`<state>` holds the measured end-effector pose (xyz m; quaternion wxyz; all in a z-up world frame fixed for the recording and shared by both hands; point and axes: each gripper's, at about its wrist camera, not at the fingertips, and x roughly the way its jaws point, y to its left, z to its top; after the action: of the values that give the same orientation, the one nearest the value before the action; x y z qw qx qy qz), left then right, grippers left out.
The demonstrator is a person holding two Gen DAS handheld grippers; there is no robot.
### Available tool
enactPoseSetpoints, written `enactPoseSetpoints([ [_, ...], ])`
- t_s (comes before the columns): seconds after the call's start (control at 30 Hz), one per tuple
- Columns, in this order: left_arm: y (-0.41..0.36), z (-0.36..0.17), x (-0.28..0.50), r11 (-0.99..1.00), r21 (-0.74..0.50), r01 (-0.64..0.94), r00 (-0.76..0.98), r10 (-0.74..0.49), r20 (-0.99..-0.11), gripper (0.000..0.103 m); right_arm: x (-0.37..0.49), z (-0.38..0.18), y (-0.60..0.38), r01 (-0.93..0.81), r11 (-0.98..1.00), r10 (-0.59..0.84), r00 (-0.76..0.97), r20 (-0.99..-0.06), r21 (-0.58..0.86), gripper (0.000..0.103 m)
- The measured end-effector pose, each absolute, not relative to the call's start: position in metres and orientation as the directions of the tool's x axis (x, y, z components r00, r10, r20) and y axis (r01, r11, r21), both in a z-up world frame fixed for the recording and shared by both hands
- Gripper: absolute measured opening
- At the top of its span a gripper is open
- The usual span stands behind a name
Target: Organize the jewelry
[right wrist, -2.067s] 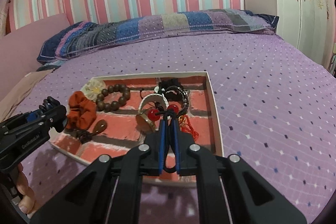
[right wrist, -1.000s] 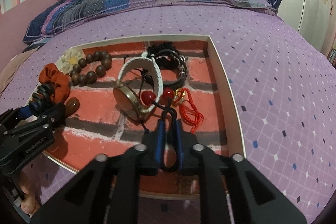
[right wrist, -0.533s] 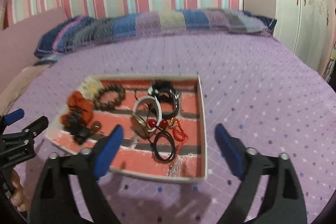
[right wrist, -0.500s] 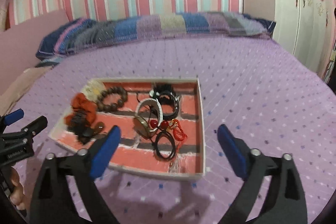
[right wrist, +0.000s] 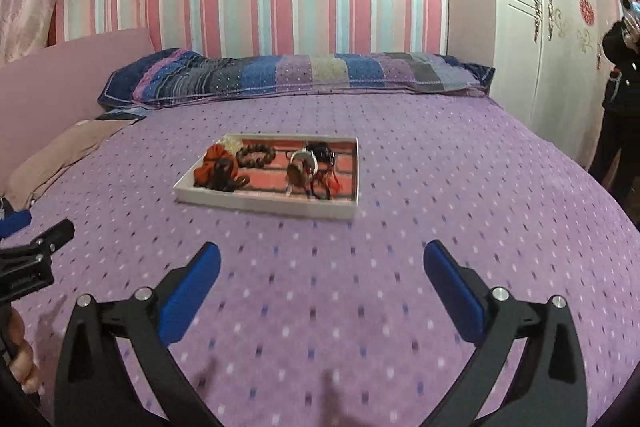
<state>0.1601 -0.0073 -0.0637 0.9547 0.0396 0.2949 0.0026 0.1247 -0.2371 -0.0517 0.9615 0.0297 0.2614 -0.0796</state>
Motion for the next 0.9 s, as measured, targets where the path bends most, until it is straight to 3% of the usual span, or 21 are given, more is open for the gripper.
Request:
enactPoseSetpoints([
  [0.1, -0.002, -0.063, 0.123, 0.996, 0.082, -0.031, 0.840, 0.070, -0.538, 0.100, 0.096, -0.048, -0.235, 0.189, 0.982, -0.152, 0.858, -0.492, 0.027, 0.101],
  [0.33, -0.008, -0.044, 0.072, 0.995, 0.096, 0.003, 0.883, 0.042, -0.467, 0.100, 0.053, -0.031, -0.224, 0.213, 0.977, -0.192, 0.888, -0.417, 0.002, 0.101],
  [0.9, -0.020, -0.024, 0.044, 0.996, 0.075, 0.049, 0.898, -0.011, -0.440, 0.100, 0.029, -0.013, -0.213, 0.225, 0.974, -0.207, 0.904, -0.375, 0.003, 0.101],
])
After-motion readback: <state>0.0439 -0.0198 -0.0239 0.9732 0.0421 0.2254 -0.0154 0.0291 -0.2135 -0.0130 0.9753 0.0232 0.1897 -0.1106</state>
